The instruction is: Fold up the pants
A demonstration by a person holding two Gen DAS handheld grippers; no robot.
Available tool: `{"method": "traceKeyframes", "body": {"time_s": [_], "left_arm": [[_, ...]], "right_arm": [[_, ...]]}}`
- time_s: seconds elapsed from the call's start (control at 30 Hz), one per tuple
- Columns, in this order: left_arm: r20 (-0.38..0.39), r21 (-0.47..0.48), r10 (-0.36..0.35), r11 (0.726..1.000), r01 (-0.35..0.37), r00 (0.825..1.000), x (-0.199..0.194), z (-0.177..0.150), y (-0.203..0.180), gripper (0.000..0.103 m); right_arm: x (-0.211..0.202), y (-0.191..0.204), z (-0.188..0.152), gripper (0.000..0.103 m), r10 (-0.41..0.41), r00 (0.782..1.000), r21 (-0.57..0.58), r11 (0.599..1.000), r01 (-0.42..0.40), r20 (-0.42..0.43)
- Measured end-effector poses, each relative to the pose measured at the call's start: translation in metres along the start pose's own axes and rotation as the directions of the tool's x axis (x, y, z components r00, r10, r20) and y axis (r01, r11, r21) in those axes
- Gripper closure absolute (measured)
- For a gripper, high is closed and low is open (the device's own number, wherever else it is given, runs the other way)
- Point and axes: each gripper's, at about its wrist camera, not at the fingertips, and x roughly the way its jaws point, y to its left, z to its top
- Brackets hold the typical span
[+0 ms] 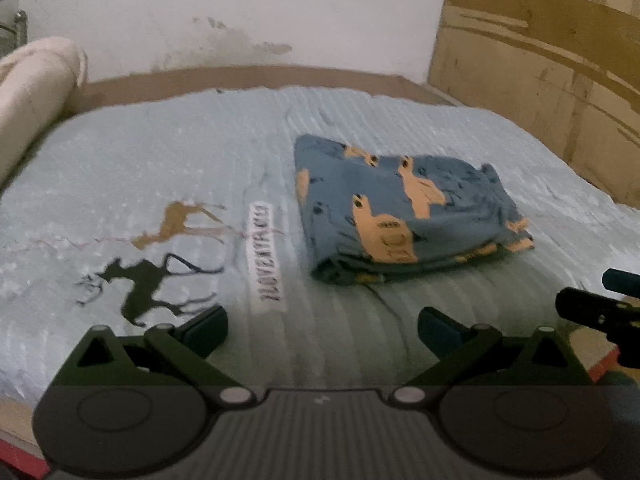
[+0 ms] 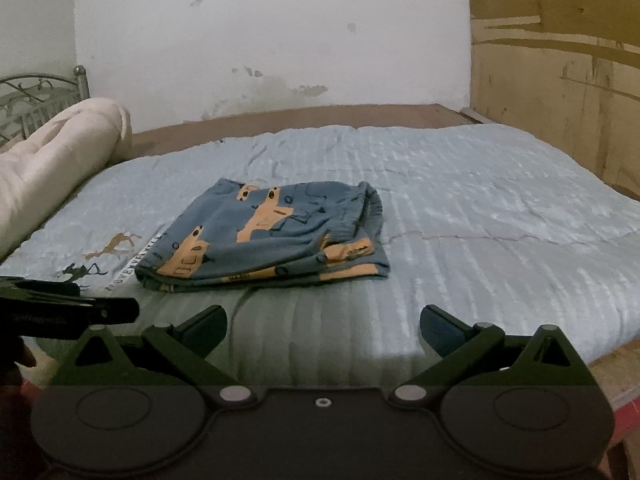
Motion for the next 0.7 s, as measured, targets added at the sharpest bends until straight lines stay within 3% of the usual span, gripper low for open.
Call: {"method": "traceKeyframes", "body": {"time_s": [0.2,0.37,0.6,0.7], "left_arm": [[-0.03,0.052,-0.041,0.998,0.043,0.999,-0.001,-0.002,-0.014,0.0],[-0.014,0.009,-0.042,0.999,0.042,0.999,-0.001,0.001,-0.012,0.0],[0.079,-0.048,0.02,0.999,-0.016,0.997,-0.006,0.035,-0.009,0.0],[0.082,-0.074,0.06,0.996,-0.054,0.995,-0.005,0.049,-0.008,0.0]], "right_arm": [[-0.023,-0.006,0.002,0.001,0.016,1.0,-0.01,1.0,-0.016,-0.008],[-0.018,-0.012,0.005,0.001,0.005,1.0,-0.01,1.0,-0.005,0.0],[0.011,-0.018,0.023,0.001,0.079,0.996,-0.014,0.997,-0.079,0.035],[0.024,-0.019,0.031,0.001,0.113,0.993,-0.031,0.993,-0.112,0.035]]}}
